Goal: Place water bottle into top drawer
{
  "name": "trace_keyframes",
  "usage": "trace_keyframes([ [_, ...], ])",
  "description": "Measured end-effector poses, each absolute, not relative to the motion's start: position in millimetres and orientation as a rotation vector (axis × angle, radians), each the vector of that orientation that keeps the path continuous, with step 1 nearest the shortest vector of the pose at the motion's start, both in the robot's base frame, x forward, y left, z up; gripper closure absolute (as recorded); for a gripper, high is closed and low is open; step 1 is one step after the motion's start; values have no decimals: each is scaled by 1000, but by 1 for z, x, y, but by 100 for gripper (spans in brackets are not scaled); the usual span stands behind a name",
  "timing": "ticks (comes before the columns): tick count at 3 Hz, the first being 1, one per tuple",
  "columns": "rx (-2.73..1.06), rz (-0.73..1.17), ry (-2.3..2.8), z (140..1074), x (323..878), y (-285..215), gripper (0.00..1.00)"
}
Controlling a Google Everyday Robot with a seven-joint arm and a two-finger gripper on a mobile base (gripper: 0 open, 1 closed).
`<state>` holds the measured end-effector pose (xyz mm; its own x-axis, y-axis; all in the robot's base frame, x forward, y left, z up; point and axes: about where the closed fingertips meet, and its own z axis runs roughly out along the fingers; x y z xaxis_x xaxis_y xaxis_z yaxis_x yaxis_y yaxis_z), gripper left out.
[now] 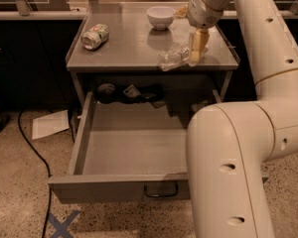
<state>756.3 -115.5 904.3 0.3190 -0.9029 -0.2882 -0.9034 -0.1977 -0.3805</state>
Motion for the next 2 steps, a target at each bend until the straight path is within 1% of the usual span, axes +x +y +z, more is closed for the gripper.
trace_keyframes([
  [2,-2053,127,1591,884,756,-113,0],
])
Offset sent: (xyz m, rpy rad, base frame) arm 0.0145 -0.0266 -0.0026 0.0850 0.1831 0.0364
